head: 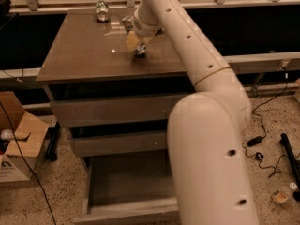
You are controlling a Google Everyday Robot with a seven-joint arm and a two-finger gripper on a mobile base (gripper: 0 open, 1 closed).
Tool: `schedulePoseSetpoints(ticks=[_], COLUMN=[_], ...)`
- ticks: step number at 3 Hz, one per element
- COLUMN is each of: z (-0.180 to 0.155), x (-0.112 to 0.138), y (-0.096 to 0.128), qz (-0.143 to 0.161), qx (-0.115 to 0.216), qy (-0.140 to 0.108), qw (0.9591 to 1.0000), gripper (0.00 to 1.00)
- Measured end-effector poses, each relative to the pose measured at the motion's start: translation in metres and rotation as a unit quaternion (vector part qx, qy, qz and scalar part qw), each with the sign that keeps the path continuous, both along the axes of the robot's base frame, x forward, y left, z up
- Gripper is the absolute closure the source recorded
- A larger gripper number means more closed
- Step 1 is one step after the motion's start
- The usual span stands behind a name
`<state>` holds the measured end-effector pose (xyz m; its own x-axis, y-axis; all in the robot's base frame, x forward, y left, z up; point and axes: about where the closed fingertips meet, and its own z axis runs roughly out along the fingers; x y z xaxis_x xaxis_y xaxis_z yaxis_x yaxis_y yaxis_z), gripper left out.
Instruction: Pick redbull can from bottom drawer and place on counter
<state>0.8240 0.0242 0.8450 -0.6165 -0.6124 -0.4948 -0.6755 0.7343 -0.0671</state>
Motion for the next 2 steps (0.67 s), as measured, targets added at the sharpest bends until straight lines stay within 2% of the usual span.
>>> schedulePoseSetpoints(ticks=[1,2], z=[0.0090,0.0088], x=[0.0094,0.0095], y=[-0.0074,-0.0072], qz=[-0.012,-0.012], qx=[0.013,0.013], qy=[-0.010,-0.010], qw=[0.9998,0.9998], gripper=[0.11,0.00])
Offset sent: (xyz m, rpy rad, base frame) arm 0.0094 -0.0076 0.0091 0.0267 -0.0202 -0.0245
